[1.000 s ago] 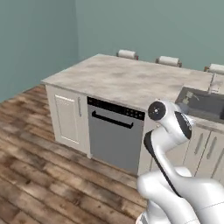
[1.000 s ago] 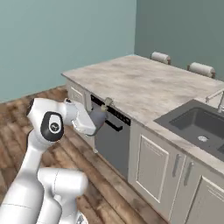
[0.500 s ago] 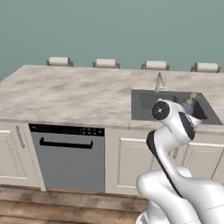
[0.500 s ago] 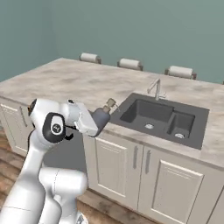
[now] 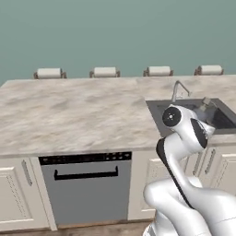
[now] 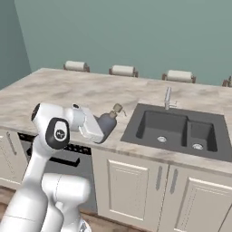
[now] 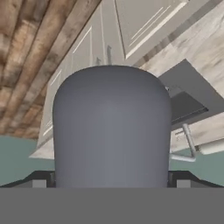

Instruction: Restock the sink supplies by placing the sponge and soap dispenser on the counter and next to the sink. Make sure the soap dispenser is upright.

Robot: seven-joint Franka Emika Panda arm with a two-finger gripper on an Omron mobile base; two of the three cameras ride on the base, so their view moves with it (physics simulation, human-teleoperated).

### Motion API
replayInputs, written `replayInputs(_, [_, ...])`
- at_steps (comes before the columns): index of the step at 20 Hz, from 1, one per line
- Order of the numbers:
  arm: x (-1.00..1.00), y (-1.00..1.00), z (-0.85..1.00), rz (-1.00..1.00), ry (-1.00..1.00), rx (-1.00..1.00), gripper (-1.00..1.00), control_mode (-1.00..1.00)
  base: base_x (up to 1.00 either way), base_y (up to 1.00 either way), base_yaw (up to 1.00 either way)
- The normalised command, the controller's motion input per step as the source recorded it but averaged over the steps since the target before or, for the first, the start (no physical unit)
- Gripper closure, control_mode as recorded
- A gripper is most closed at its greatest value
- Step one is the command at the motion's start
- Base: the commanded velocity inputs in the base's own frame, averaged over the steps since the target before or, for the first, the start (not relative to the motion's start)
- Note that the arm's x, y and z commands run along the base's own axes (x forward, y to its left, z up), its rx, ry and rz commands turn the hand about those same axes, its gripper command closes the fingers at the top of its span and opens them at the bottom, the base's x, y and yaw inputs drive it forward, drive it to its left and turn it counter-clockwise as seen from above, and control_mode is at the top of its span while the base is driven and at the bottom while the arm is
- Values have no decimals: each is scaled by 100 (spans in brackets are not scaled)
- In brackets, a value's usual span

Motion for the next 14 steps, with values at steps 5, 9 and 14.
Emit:
replayInputs(5, [0, 0, 0, 0, 0, 0, 100, 100, 61, 9, -8])
replayInputs(9, [0, 0, 0, 0, 0, 0, 100, 100, 83, 0, 0])
replayInputs(14, [0, 0, 0, 0, 0, 0, 100, 100, 39, 7, 0])
